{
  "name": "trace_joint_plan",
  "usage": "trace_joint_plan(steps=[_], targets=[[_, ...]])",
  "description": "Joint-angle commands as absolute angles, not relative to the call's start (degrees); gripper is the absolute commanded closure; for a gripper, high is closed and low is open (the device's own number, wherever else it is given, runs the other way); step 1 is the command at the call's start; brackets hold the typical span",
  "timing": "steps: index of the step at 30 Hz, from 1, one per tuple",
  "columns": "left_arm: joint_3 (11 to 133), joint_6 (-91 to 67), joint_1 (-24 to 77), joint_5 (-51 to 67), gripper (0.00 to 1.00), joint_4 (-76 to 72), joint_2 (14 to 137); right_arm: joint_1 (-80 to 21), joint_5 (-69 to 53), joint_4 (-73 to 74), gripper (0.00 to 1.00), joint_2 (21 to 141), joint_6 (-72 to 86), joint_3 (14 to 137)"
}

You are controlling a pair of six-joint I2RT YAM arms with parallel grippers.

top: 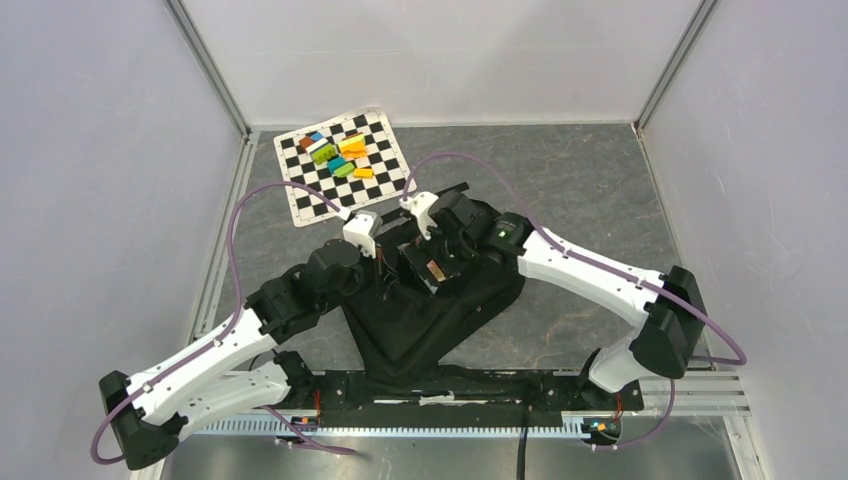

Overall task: Pack the student bag
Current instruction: Place the stationery in the student bag, then pick up the stationery from the student bag.

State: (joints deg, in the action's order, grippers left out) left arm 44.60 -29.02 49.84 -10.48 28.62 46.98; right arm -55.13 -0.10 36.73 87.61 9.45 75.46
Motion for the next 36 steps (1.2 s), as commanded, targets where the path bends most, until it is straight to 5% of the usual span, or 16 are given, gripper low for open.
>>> trace_joint_plan(steps=[1, 10, 25, 29, 32, 36], targets=[[44.3, -27.5, 49.4, -12.6, 0.98, 27.7, 44.9, -50.2, -6.5, 37.5, 0.02, 83.8, 6.3, 77.7], [43.1, -28.4, 49.3, -12.8, 0.98, 27.6, 45.4, -33.0, -22.0, 27.5, 0.02, 80.0, 8.2, 67.2], [48.3, -28.3, 49.4, -13.2, 0.93, 29.9, 46.8, -28.4, -24.3, 18.1, 0.02, 80.7, 12.4, 56.9], [50.4, -28.2, 49.3, -12.0, 0.76, 31.2, 48.4, -27.9, -30.0, 19.0, 0.04, 85.5, 10.1, 58.2], [51.6, -28.5, 49.3, -11.7, 0.55, 31.5, 48.6, -28.0, -36.5, 18.1, 0.07, 87.0, 10.0, 57.6], [52.6, -29.4, 49.3, -11.3, 0.45, 31.0, 47.8, -28.3, -38.0, 17.9, 0.09, 86.3, 10.9, 55.8]])
